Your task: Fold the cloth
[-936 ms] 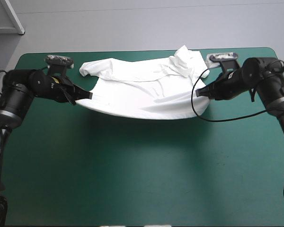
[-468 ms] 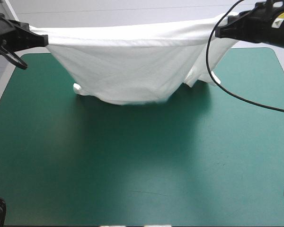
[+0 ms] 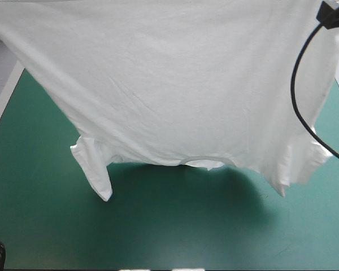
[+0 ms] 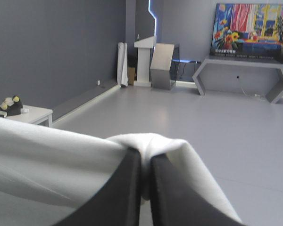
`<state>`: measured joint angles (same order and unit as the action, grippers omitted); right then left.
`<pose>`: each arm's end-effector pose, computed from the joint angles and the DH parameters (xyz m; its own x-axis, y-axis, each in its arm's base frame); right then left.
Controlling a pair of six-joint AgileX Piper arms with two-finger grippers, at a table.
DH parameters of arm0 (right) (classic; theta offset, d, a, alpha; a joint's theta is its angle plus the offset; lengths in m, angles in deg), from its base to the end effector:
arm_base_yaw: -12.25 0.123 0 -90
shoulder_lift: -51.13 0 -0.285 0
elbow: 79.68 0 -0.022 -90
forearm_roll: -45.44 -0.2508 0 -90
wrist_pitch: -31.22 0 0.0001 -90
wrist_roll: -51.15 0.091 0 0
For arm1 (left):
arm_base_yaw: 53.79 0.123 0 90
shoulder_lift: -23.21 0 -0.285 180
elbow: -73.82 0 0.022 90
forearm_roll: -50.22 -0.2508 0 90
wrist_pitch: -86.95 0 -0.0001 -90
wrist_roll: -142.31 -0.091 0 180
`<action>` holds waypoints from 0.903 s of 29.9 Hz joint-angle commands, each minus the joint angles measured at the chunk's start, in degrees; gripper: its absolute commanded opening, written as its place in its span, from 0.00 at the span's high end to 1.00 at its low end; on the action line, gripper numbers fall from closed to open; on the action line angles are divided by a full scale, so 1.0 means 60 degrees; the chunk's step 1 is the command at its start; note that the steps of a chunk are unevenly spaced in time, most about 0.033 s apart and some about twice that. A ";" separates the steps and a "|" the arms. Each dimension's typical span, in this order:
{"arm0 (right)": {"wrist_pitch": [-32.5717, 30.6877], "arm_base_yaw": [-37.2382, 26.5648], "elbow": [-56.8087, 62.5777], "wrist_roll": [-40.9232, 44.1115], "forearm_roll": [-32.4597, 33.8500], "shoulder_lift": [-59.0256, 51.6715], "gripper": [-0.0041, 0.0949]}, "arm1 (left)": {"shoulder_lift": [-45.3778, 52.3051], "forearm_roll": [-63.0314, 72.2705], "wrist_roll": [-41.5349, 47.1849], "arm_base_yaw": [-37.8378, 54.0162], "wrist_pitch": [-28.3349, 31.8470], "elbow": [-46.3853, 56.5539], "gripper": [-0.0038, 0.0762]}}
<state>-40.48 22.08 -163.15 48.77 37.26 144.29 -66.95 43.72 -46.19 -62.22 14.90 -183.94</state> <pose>0.1214 0.0335 0.6722 0.1494 0.0295 -0.9883 -0.3012 0.9534 -0.0171 0.1233 -0.0084 0.6665 0.1031 0.1681 -0.9804 0.0213 0.9850 0.1711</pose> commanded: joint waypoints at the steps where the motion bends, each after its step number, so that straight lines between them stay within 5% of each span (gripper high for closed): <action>1: 0.0880 -0.0012 -0.0194 -0.0215 0.0372 -0.0300 0.97 | 0.0180 -0.0553 -0.0053 -0.0034 0.0589 -0.0313 0.96; 6: 0.1631 -0.0012 0.0004 -0.0350 0.0372 0.0092 0.97 | -0.0237 -0.0434 -0.0053 -0.0034 0.1375 0.0124 0.96; 22: 0.6953 -0.0012 0.0858 -0.0710 -0.0304 0.2637 0.97 | -0.2513 0.0648 -0.0120 -0.0013 0.5296 0.0243 0.96; 27: 0.7168 -0.0012 0.0601 -0.0710 -0.0222 0.2520 0.97 | -0.2099 0.0339 -0.0120 -0.0032 0.5514 0.0243 0.96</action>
<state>-4.45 22.08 -157.28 44.96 35.85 162.93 -83.68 46.52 -46.97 -62.22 41.17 -181.26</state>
